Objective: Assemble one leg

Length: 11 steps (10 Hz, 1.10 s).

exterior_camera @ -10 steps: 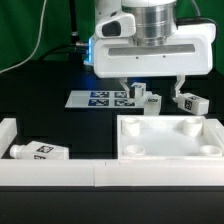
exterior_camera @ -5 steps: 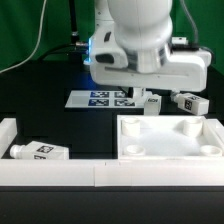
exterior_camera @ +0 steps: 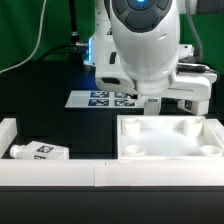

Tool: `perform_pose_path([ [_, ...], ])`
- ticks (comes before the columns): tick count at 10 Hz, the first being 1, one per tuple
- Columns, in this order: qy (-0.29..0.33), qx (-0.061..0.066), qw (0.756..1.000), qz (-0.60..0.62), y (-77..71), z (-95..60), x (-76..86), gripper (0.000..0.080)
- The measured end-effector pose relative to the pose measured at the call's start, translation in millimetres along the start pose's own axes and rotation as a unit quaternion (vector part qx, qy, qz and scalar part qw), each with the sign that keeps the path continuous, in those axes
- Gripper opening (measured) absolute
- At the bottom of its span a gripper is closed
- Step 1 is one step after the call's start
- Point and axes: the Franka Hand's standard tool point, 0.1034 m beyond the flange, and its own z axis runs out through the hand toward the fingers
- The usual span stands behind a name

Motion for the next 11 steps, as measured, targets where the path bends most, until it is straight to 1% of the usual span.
perform_pose_path([
  [2, -0.021, 0.000, 1.000, 0.007, 4.9, 19.2, -6.2, 0.0648],
  [3, -0.029, -0.001, 1.000, 0.010, 6.7, 25.6, -6.5, 0.0648],
  [4, -0.032, -0.002, 0.999, 0.011, 7.2, 30.8, -4.6, 0.0648],
  [6, -0.036, 0.002, 0.999, 0.021, 9.1, 42.7, 1.0, 0.0648],
  [8, -0.036, -0.002, 0.999, 0.033, 6.7, 49.3, 1.5, 0.0648],
  [9, -0.035, -0.001, 0.999, 0.033, 7.4, 49.1, 1.9, 0.0648],
  [10, -0.035, -0.001, 0.999, 0.033, 7.6, 49.2, 2.1, 0.0547],
  [11, -0.035, -0.001, 0.999, 0.033, 7.7, 49.2, 2.1, 0.0412],
])
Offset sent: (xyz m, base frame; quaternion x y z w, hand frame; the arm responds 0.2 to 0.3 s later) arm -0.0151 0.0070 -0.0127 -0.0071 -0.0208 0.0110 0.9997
